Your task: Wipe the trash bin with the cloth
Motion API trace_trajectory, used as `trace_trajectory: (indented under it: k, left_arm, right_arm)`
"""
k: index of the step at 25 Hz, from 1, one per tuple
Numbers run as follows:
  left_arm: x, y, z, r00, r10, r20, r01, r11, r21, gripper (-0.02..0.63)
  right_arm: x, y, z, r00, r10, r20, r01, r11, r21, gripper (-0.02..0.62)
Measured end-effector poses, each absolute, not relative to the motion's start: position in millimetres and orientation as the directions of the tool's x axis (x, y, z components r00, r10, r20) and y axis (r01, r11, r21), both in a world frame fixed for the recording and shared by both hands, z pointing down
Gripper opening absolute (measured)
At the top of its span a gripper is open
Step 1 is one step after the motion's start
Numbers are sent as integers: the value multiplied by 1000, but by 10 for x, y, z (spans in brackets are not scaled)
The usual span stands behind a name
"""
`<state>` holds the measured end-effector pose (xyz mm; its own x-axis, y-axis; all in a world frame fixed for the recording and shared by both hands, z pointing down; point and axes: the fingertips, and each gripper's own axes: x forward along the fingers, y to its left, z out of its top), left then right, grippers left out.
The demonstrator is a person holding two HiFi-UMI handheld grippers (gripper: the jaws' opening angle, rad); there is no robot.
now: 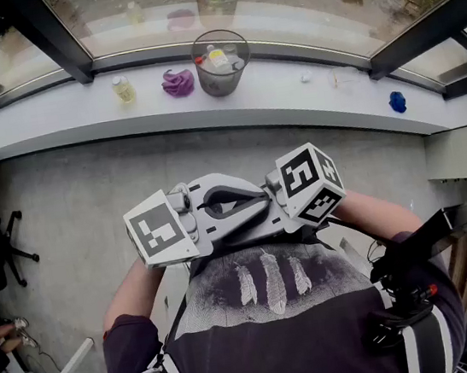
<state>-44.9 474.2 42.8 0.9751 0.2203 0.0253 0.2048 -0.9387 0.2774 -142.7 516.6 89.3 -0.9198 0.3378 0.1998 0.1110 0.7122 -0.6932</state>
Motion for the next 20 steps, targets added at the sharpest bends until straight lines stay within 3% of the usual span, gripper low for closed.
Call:
trace_trajectory:
  k: [5, 12, 16, 20]
  left_arm:
    - [-819, 4437, 548, 980, 197, 7, 187, -941, 283, -8]
    - [-881, 4086, 698, 992, 125, 16, 113, -939, 326, -8]
    - [-596, 3771, 739, 993, 78, 84, 50, -954, 297, -8]
    - [-446, 3080, 688, 990, -99, 104, -124, -951, 283, -6]
  right_arm:
    - [-1791, 4966, 994, -889, 433, 151, 173, 621, -764, -2]
    - [-1869, 4662, 1063, -890, 446, 89, 222, 598, -770, -2]
    - [-1592, 4298, 952, -932, 361, 5, 237, 623, -746, -2]
    - [-1232, 3654, 863, -973, 208, -99, 212, 639, -739, -2]
